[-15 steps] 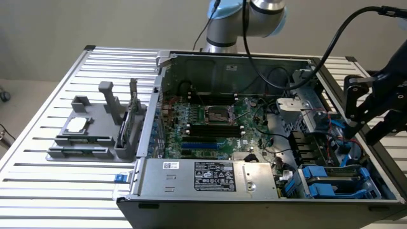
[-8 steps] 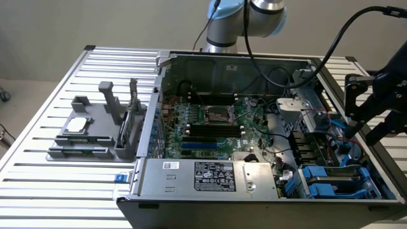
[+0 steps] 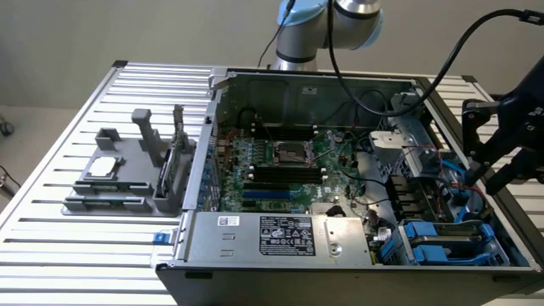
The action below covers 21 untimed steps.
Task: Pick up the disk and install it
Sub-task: 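Insert the first disk wire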
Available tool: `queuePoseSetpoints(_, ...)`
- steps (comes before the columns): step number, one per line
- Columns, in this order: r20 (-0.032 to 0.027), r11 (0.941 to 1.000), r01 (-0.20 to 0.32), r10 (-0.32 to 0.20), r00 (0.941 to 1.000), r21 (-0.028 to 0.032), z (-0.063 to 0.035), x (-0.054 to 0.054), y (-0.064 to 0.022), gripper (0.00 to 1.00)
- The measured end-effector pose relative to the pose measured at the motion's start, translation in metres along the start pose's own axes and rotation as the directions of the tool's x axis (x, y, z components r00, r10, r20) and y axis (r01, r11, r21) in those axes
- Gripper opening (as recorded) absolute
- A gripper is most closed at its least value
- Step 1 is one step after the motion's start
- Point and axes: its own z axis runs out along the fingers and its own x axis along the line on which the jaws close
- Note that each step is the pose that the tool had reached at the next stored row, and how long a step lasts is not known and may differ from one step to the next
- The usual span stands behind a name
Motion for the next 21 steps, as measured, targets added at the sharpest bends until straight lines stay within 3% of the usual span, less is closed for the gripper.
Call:
queuePoseSetpoints(3, 0.0003, 0.9993, -0.038, 0.038, 0.9993, 0.0000, 0.0004, -0.001, 0.0004, 0.31)
queuePoseSetpoints(7, 0.0028, 0.9989, -0.047, 0.047, 0.9989, 0.0041, 0.0005, -0.007, 0.0038, 0.31)
queuePoseSetpoints(10, -0.0015, 0.9989, -0.047, 0.047, 0.9989, 0.0072, 0.0004, -0.014, 0.0069, 0.31)
queuePoseSetpoints(12, -0.0051, 0.9988, -0.048, 0.048, 0.9988, 0.0093, 0.0006, -0.017, 0.0046, 0.31)
queuePoseSetpoints(21, -0.0058, 0.9965, -0.084, 0.084, 0.9965, 0.0086, 0.0065, -0.025, -0.0087, 0.31)
